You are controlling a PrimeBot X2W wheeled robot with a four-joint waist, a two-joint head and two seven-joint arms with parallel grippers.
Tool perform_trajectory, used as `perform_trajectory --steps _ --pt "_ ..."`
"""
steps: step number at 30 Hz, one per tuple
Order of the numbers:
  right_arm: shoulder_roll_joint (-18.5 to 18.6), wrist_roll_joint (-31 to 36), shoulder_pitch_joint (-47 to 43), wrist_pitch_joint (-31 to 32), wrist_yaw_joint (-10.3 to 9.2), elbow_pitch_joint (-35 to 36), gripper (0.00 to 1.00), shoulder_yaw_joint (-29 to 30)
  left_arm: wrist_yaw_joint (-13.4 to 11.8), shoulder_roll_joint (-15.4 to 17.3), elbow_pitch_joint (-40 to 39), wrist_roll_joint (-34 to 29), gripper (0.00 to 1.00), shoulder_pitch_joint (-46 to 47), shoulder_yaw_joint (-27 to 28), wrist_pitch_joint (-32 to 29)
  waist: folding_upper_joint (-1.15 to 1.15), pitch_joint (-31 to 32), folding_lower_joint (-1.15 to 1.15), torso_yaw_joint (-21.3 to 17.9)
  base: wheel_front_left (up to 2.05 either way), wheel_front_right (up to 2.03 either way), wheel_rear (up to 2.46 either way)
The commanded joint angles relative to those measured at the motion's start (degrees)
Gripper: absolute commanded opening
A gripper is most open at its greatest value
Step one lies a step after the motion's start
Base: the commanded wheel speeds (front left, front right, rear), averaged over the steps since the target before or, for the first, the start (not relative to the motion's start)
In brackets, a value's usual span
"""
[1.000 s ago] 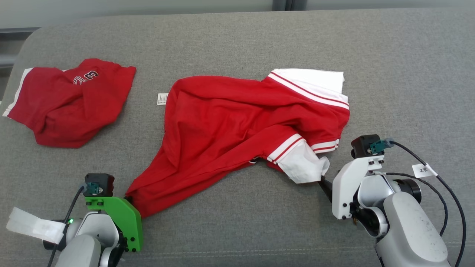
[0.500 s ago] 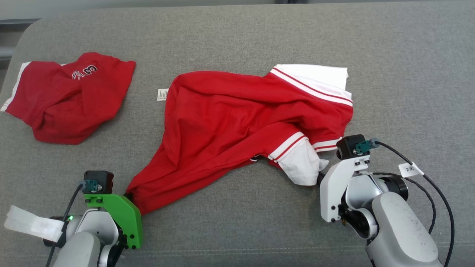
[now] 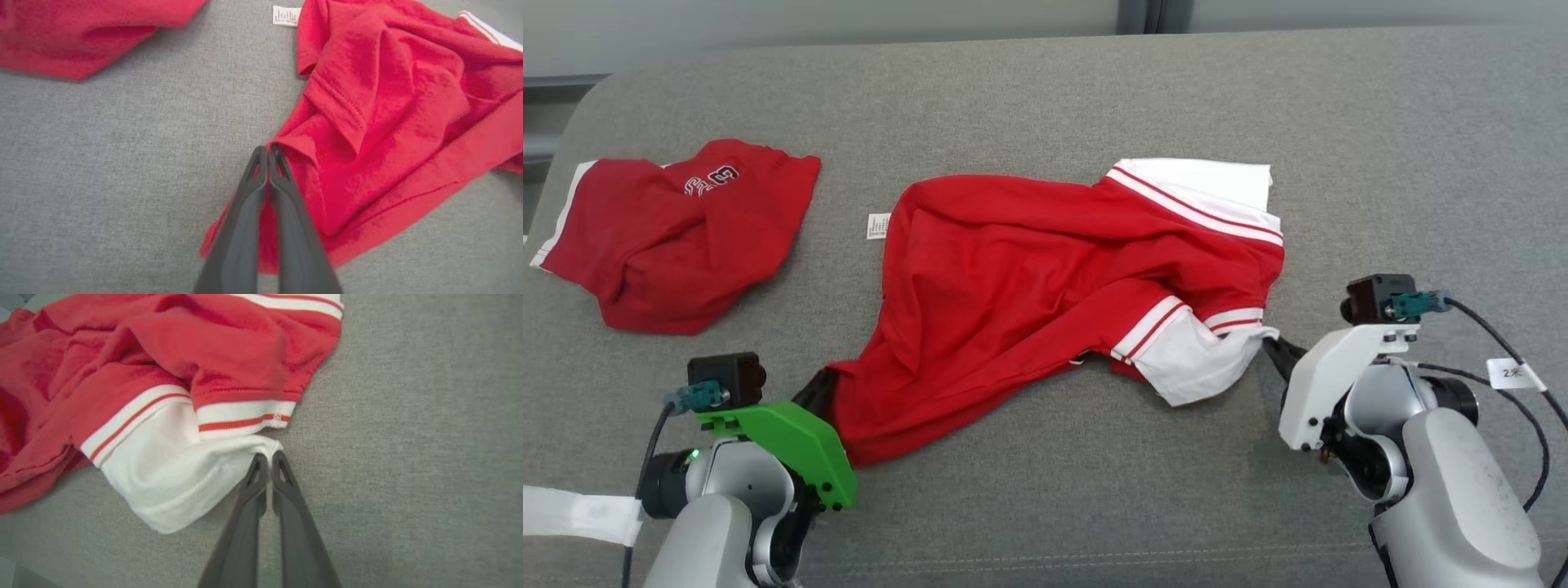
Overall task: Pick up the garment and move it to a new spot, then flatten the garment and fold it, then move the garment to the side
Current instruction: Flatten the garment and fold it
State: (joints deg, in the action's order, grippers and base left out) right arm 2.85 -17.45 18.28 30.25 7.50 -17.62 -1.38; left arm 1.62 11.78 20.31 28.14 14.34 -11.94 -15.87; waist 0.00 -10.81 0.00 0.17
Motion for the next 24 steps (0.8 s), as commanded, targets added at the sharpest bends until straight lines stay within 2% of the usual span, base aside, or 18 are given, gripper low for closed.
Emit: perform_trajectory --steps 1,10,19,24 --pt "0.10 -0.75 1.07 -0.89 -0.02 1.01 0.00 1.53 0.11 -0.47 -1.53 1.13 0.00 0.89 0.98 0.99 0.00 1.23 0.00 -0.47 0.00 0.00 0.00" --pt "0.14 -1.98 3.50 -1.03 -0.02 4.95 0.00 7.29 -0.11 -4.05 -7.85 10.74 0.00 0.23 6.77 0.63 0.00 4.92 0.00 -1.96 0.00 0.00 0.00" --pt "0.13 -0.94 7.36 2.89 -0.02 9.25 0.00 15.78 -3.22 -5.39 -14.12 19.28 0.00 -1.72 11.64 -4.35 0.00 7.82 0.00 -2.95 0.00 0.00 0.00" --pt "0.07 -2.01 10.12 6.63 -0.01 10.00 0.00 19.51 -5.31 -6.39 -16.64 25.18 0.00 -2.11 12.37 -10.33 0.00 6.38 0.00 -3.22 0.00 0.00 0.00"
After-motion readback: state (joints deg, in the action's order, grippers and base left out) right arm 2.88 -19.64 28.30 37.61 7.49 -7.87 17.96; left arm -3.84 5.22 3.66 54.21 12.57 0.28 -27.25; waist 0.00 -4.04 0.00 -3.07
